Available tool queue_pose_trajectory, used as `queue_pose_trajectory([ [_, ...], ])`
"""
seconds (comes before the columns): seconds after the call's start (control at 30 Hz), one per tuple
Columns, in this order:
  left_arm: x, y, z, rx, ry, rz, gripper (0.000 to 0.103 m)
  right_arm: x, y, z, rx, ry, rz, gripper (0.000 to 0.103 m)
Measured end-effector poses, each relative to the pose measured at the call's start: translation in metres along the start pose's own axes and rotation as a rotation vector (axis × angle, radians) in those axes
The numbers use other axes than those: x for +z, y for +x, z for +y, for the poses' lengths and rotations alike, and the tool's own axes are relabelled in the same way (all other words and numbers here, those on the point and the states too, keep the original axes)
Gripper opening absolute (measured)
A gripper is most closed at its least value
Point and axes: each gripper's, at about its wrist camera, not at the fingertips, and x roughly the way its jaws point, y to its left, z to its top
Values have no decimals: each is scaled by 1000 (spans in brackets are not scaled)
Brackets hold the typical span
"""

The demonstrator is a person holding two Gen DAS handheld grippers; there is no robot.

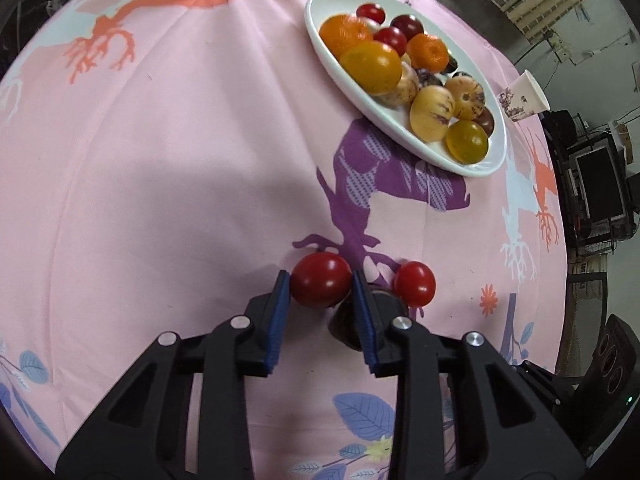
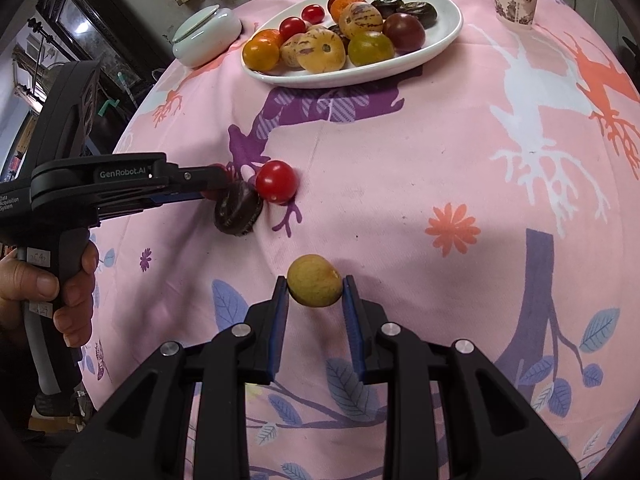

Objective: Organize fruits
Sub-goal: 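Carry both fruits to the white plate and open both grippers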

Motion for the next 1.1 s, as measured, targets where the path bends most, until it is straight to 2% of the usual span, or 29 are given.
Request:
queue_pose_trajectory([
  [0.2, -4, -26, -4, 78, 91, -64, 32, 3, -7, 1, -3, -3, -17, 27],
  [0.43, 2, -53, -10, 76, 130, -110, 32, 26, -28, -3, -10, -13, -82, 27],
  [0.67, 34, -62, -33, 71, 199, -156, 32, 90, -52, -10, -41, -40, -205, 27],
  [0.83, 67, -50, -55, 57, 241, -170, 32, 143, -46, -17, -70, -41, -269, 27],
  [0.97, 89, -35, -68, 40, 252, -172, 32, 175, -30, -27, -89, -24, -281, 28],
  [1.1, 103, -22, -77, 27, 263, -168, 32, 188, -18, -36, -86, 2, -283, 28],
])
